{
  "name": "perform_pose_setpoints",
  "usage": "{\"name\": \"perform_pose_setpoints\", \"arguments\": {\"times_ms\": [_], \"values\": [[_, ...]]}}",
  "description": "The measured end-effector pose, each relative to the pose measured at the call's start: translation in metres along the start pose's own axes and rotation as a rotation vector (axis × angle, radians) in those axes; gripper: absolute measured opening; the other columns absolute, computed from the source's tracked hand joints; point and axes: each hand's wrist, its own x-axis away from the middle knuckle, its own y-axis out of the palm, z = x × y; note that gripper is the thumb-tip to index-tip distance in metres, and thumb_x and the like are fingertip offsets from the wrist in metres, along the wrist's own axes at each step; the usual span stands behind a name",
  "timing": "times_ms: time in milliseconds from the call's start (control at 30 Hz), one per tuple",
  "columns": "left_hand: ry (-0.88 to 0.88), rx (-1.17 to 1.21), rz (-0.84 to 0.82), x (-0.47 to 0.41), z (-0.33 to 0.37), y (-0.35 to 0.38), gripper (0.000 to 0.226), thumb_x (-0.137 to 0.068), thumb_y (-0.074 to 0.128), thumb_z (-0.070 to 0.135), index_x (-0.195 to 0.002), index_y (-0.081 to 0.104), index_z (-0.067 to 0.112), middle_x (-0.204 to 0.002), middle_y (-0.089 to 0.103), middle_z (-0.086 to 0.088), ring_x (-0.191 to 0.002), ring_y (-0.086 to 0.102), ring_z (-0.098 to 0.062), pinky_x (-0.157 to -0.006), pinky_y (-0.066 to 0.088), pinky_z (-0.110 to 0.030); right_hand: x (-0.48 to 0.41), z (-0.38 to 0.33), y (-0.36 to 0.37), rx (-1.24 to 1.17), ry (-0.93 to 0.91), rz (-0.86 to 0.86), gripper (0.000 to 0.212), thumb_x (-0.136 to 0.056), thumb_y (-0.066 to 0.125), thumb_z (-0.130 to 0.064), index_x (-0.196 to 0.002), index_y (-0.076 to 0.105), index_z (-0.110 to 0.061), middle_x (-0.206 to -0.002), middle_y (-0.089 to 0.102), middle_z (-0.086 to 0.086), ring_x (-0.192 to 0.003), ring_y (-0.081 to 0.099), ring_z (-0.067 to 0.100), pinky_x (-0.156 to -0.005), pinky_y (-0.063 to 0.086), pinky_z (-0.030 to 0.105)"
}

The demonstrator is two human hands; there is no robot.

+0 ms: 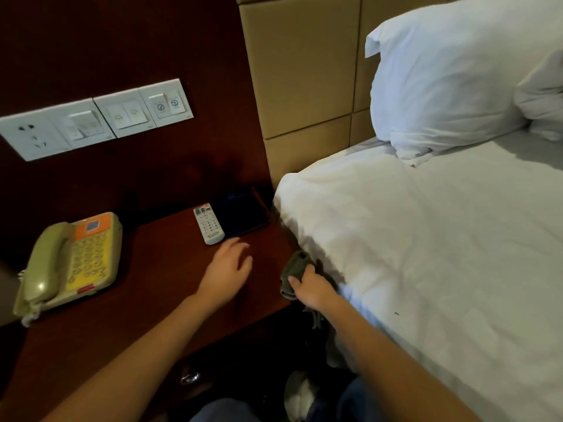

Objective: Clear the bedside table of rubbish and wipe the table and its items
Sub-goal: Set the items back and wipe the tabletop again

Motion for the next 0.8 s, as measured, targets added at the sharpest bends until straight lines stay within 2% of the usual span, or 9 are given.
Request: {"name": "perform_pose_setpoints", "arguments": {"times_ms": [100,233,333,400,467,533,600,667,800], "values": [[-0.110,0.003,0.085,-0.017,-0.026,-0.008,0.043,-0.097,0.046,0.025,-0.138,0.043,0.014,-0.145,0.039,-0.005,-0.134,0.036,-0.019,-0.112,0.032,-0.039,-0.020,-0.017,0.004,0.163,0.020,0.117,0.071,-0.101,0.028,-0.046,-0.150,0.001,-0.001,-0.143,0.037,0.023,-0.111,0.052,0.034,-0.081,0.044,0.038],[-0.112,-0.149,0.078,-0.029,-0.046,-0.009,0.050,-0.096,0.047,0.025,-0.144,0.035,0.013,-0.149,0.033,-0.007,-0.138,0.030,-0.022,-0.112,0.028,-0.039,-0.049,-0.040,0.006,0.270,-0.034,0.236,0.071,-0.102,0.026,-0.046,-0.149,0.001,0.000,-0.149,0.023,0.024,-0.124,0.044,0.039,-0.090,0.043,0.042],[-0.082,-0.272,0.063,-0.032,-0.059,-0.006,0.055,-0.095,0.048,0.030,-0.146,0.030,0.018,-0.151,0.029,-0.005,-0.136,0.034,-0.023,-0.107,0.036,-0.039,-0.084,-0.050,-0.006,0.119,-0.065,0.131,0.072,-0.101,0.031,-0.045,-0.150,0.002,-0.001,-0.146,0.030,0.024,-0.121,0.047,0.040,-0.081,0.043,0.040],[-0.082,-0.320,0.089,-0.031,-0.066,-0.004,0.056,-0.094,0.049,0.033,-0.145,0.032,0.017,-0.151,0.028,-0.005,-0.130,0.041,-0.023,-0.098,0.045,-0.036,-0.101,-0.051,-0.015,-0.111,-0.112,0.026,0.063,-0.100,0.040,-0.038,-0.147,0.016,-0.003,-0.133,0.046,0.020,-0.113,0.052,0.035,-0.087,0.046,0.041],[-0.079,-0.358,0.093,-0.028,-0.071,-0.001,0.058,-0.093,0.050,0.037,-0.144,0.030,0.017,-0.152,0.022,-0.006,-0.125,0.047,-0.024,-0.086,0.052,-0.034,-0.117,-0.050,-0.017,-0.317,-0.135,-0.056,0.017,-0.100,0.045,-0.022,-0.110,0.050,-0.009,-0.100,0.056,0.011,-0.093,0.055,0.026,-0.093,0.045,0.042],[-0.076,-0.357,0.106,-0.027,-0.075,-0.001,0.061,-0.092,0.052,0.038,-0.144,0.028,0.017,-0.153,0.017,-0.007,-0.116,0.053,-0.024,-0.072,0.057,-0.033,-0.115,-0.052,-0.020,-0.474,-0.098,-0.094,0.020,-0.100,0.043,-0.007,-0.082,0.051,-0.005,-0.078,0.052,0.015,-0.078,0.053,0.029,-0.083,0.048,0.035],[-0.083,-0.353,0.120,-0.028,-0.077,-0.002,0.063,-0.092,0.053,0.037,-0.144,0.026,0.016,-0.154,0.015,-0.009,-0.107,0.058,-0.024,-0.065,0.056,-0.032,-0.100,-0.059,-0.024,-0.548,-0.099,-0.125,0.024,-0.100,0.041,-0.003,-0.104,0.053,0.017,-0.098,0.054,0.037,-0.096,0.053,0.047,-0.096,0.046,0.042],[-0.107,-0.346,0.121,-0.028,-0.076,-0.003,0.064,-0.092,0.053,0.036,-0.146,0.023,0.017,-0.155,0.013,-0.010,-0.102,0.061,-0.025,-0.062,0.054,-0.030,-0.092,-0.058,-0.026,-0.549,-0.114,-0.083,0.035,-0.100,0.044,-0.007,-0.128,0.044,0.014,-0.131,0.052,0.027,-0.123,0.048,0.037,-0.105,0.038,0.036],[-0.142,-0.286,0.108,-0.021,-0.073,-0.004,0.075,-0.093,0.052,0.031,-0.151,0.004,0.021,-0.158,0.004,-0.010,-0.085,0.065,-0.023,-0.053,0.051,-0.026,-0.063,-0.049,-0.031,-0.551,-0.100,-0.112,0.040,-0.099,0.048,-0.014,-0.137,0.040,-0.004,-0.133,0.050,0.007,-0.127,0.046,0.022,-0.083,0.039,0.021]]}}
